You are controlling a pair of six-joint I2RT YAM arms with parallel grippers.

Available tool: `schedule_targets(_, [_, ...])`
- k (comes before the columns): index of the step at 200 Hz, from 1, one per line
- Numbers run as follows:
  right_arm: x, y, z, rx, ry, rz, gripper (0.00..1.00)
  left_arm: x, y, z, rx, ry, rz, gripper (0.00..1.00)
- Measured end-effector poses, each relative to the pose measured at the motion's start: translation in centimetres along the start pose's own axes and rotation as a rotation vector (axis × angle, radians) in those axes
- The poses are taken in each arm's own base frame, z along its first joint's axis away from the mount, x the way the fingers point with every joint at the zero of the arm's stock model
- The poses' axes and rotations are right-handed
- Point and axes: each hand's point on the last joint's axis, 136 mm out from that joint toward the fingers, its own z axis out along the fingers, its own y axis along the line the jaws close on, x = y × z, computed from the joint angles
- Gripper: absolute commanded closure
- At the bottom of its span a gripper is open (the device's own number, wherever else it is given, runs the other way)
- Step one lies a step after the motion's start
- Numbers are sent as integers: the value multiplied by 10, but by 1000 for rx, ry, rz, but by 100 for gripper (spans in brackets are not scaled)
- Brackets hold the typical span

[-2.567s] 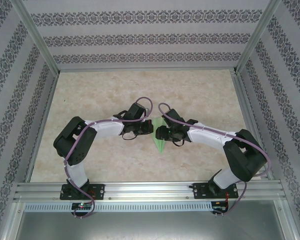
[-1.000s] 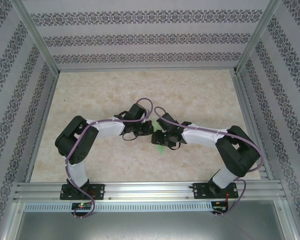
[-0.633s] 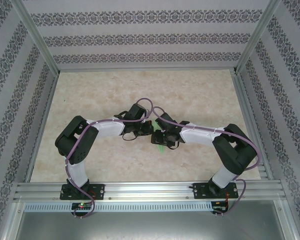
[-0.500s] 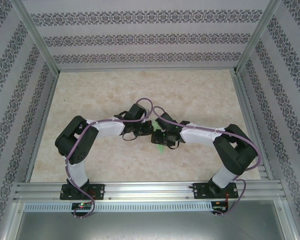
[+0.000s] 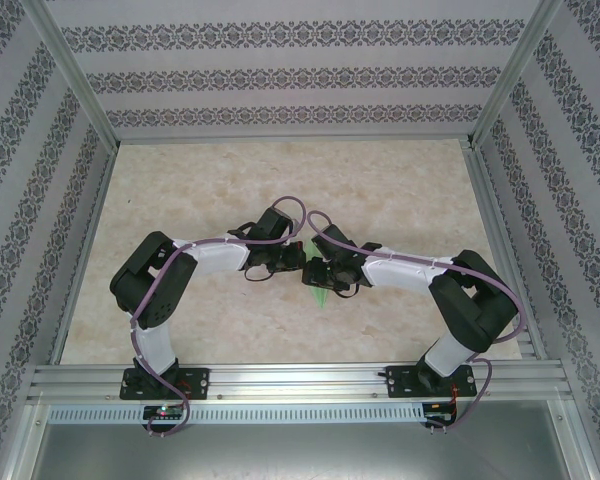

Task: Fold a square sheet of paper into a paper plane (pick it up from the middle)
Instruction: Move the paper plane to the center of the table.

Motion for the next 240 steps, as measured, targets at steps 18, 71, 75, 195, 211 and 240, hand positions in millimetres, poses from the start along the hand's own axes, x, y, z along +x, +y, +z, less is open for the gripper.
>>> schedule_targets(18, [0, -1, 0, 4, -1, 2, 68, 0, 0, 0, 0, 0, 0, 100])
schedule_targets(71, [5, -17, 8, 75, 18, 7, 78, 0, 0, 0, -1, 2, -1, 98])
schedule_targets(75, [5, -18, 9, 81, 19, 7, 78, 0, 0, 0, -1, 2, -1, 96])
schedule_targets(195, [-13, -33, -10, 253, -21, -65, 81, -40, 26, -67, -81, -156, -125, 36])
schedule_targets(211, [-17, -33, -14, 271, -28, -89, 72, -43, 32, -77, -101, -184, -138, 36])
schedule_targets(240, [-20, -32, -15, 281, -29, -107, 67, -35, 46, -78, -143, -173, -156, 35])
